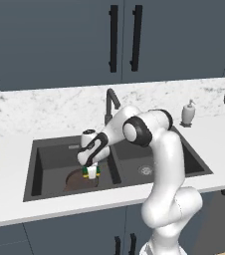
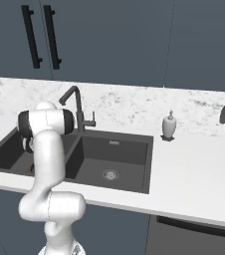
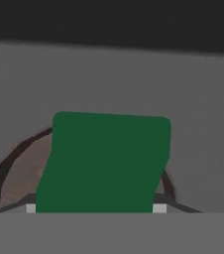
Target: Pick the pan and sponge and place them into the sink. Then turn on the water.
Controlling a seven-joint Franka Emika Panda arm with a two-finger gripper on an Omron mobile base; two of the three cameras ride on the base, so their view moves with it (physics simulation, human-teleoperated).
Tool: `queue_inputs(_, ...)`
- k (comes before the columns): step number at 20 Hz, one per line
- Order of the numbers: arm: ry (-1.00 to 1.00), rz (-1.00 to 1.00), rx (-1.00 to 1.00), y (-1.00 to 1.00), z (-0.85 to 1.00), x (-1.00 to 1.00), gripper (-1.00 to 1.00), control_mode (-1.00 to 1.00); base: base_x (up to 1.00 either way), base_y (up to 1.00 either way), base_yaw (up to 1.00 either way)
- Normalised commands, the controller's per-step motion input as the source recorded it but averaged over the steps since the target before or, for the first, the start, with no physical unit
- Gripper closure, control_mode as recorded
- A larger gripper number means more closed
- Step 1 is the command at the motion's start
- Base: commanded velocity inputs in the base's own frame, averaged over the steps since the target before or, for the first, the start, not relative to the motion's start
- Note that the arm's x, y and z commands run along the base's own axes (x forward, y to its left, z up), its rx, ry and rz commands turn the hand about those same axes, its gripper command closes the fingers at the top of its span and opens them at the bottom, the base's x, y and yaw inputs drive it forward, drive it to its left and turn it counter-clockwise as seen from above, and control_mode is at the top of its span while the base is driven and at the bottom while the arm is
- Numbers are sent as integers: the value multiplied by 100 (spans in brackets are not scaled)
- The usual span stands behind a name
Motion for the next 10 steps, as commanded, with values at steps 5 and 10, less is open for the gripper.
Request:
queue_inputs(5,19,-18,-3,57,-58,13,100,-100,0,0,0)
queue_inputs(10,8,-16,-2,49,-42,3,100,-100,0,0,0)
